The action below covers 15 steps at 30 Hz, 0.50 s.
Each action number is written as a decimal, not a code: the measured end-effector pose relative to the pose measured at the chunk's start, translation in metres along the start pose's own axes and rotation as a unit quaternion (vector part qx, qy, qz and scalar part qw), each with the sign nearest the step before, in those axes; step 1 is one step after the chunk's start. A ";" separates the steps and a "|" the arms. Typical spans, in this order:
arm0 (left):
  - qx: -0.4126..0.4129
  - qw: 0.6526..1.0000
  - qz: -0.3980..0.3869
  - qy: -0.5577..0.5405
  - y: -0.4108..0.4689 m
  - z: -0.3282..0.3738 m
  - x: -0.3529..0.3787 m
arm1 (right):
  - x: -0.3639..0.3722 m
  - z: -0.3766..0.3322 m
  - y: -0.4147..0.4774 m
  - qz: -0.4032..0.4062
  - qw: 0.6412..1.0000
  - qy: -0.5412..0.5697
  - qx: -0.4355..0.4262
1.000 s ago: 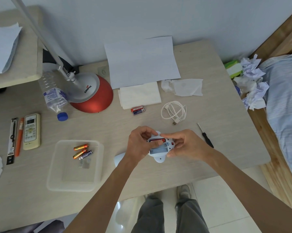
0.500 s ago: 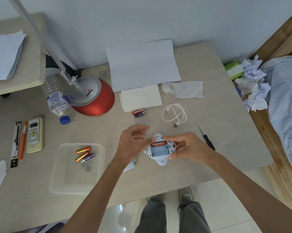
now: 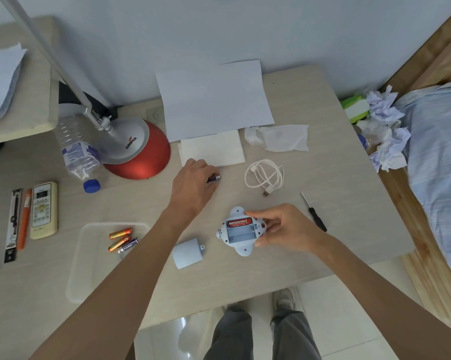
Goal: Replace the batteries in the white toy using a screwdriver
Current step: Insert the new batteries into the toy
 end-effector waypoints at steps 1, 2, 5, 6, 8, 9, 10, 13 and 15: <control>0.005 1.000 0.005 0.015 0.000 0.001 0.001 | 0.000 0.000 0.000 0.001 1.000 0.001 -0.001; 0.010 1.000 0.006 0.029 0.000 0.001 0.002 | 0.000 -0.001 0.000 0.002 1.000 0.001 0.000; 0.010 1.000 -0.012 0.027 -0.006 0.000 0.006 | -0.001 0.000 0.000 0.004 1.000 0.006 -0.002; 0.007 1.000 -0.020 0.018 -0.009 0.000 0.006 | -0.001 0.000 0.000 0.005 1.000 0.008 -0.002; -0.001 0.999 -0.037 -0.003 -0.017 0.000 0.005 | -0.001 0.000 -0.001 0.003 1.000 0.013 -0.002; -0.005 0.999 -0.045 -0.014 -0.022 0.000 0.005 | -0.001 0.000 -0.001 0.002 1.000 0.015 -0.002; -0.009 0.998 -0.050 -0.026 -0.027 0.000 0.004 | -0.001 0.000 -0.001 0.000 1.000 0.017 -0.001; -0.029 0.994 -0.050 -0.095 -0.040 0.003 -0.002 | 0.000 -0.001 0.000 -0.003 1.000 0.018 -0.001; -0.063 0.982 -0.049 -0.172 -0.047 0.008 -0.012 | 0.000 -0.001 0.000 -0.003 1.000 0.012 -0.001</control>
Point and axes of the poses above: each hand's wrist, its own y-axis towards the middle knuckle, its own x-axis out of the palm, z = x × y, the point moved 9 cm from there along y, towards the middle knuckle, and after that the axes turned 10 degrees about z, right-handed, at the moved point
